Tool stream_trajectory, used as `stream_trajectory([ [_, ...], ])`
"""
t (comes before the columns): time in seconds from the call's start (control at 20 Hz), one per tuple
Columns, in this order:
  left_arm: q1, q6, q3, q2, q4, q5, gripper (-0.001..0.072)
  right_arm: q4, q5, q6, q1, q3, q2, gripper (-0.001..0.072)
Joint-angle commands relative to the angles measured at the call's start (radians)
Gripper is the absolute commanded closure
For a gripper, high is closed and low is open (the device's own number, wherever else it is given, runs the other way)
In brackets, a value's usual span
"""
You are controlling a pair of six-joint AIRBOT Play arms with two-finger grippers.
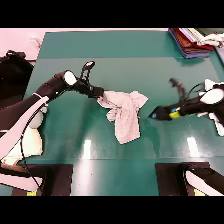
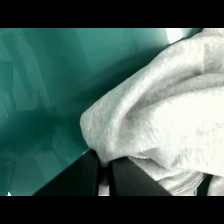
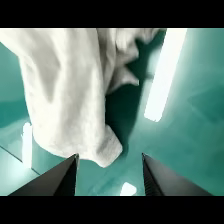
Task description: Fold the shirts.
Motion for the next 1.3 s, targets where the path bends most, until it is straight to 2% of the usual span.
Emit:
stream_trajectory([
  [0.0,0.0,0.004,0.008,0.002,0.005,-0.022,0.0679,0.145,-0.146,-0.063,0.137,-0.124,-0.109,0.0252],
  [0.15,0.0,0.003,0.008,0.002,0.005,-0.043,0.0679,0.159,-0.236,-0.066,0.251,-0.091,-0.222,0.0265],
  [0.2,0.0,0.004,0.01,0.002,0.005,-0.055,0.0679,0.157,-0.238,-0.074,0.272,-0.071,-0.249,0.0319],
  [0.25,0.0,0.003,0.016,0.002,0.005,-0.072,0.068,0.147,-0.234,-0.087,0.288,-0.046,-0.269,0.0534],
  [0.3,0.0,0.003,0.027,0.004,0.006,-0.093,0.068,0.128,-0.225,-0.093,0.296,-0.019,-0.275,0.0698],
  [0.4,0.0,0.001,0.06,0.037,0.034,-0.117,0.068,0.076,-0.206,-0.093,0.292,0.051,-0.231,0.07],
  [0.55,0.016,-0.003,0.17,0.204,0.2,-0.128,0.0681,-0.041,-0.096,-0.077,0.208,0.233,-0.044,0.0701],
  [0.65,0.039,0.006,0.284,0.34,0.236,-0.179,0.068,-0.045,-0.009,-0.055,0.105,0.389,0.1,0.0701],
  [0.8,0.027,0.056,0.403,0.501,0.238,-0.193,0.0681,-0.045,0.047,0.016,-0.046,0.606,0.238,0.0701],
  [0.95,-0.021,0.058,0.421,0.571,0.237,-0.214,0.0681,-0.046,0.104,0.037,-0.12,0.704,0.271,0.0702],
  [1.05,-0.067,0.058,0.405,0.558,0.237,-0.285,0.0681,-0.047,0.141,0.056,-0.124,0.708,0.257,0.0701],
  [1.25,-0.143,0.058,0.247,0.504,0.238,-0.387,0.0681,-0.05,0.291,0.08,-0.124,0.707,0.152,0.0701],
])
